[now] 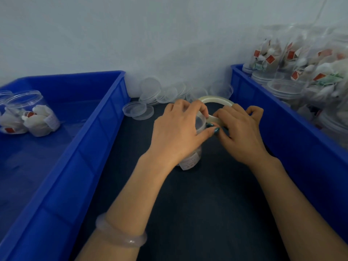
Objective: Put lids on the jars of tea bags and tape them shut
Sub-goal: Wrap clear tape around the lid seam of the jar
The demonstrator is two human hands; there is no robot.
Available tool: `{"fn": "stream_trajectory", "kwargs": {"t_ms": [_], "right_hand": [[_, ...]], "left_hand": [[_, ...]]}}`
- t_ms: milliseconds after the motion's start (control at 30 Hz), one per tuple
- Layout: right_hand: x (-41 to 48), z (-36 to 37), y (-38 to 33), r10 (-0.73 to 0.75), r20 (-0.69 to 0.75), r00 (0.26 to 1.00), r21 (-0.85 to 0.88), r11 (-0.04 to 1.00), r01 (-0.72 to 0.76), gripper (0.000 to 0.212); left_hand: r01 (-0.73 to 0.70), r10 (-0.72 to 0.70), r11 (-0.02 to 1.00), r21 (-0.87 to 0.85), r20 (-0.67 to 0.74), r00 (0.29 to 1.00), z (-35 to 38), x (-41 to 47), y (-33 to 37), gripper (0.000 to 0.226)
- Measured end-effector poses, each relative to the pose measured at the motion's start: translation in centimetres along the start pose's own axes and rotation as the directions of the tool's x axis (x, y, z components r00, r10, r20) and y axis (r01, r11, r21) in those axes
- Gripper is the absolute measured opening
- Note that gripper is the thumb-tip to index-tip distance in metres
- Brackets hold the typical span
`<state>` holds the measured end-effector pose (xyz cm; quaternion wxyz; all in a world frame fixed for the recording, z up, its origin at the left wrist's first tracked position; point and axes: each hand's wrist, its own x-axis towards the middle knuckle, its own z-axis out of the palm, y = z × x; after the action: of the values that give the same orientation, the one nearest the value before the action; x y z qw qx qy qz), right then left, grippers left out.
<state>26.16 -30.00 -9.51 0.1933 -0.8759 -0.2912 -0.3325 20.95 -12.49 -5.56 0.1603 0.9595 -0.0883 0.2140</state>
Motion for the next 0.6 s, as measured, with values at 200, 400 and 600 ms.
{"fn": "stream_trajectory", "kwargs": {"t_ms": [200,400,600], "right_hand": [[-0.1,-0.8,0.9,-0.049,0.002,0.999,-0.018,0.999,0.049,0.039],[-0.1,-1.2,1.3,-0.01,-0.035,0.999,-0.046,0.999,0.009,0.045],[0.1,-1.1,1.2,0.025,-0.062,0.998,-0.06,0.998,-0.029,0.052]], "left_hand": [[0.02,-0.014,0.994,-0.11,0.055,0.998,-0.8,0.3,-1.8,0.073],[-0.057,0.097,0.973,-0.222,0.178,0.979,-2.5,0.1,-3.5,0.059],[-0.09,0.172,0.948,-0.306,0.252,0.952,-3.1,0.4,-3.8,0.056]]}}
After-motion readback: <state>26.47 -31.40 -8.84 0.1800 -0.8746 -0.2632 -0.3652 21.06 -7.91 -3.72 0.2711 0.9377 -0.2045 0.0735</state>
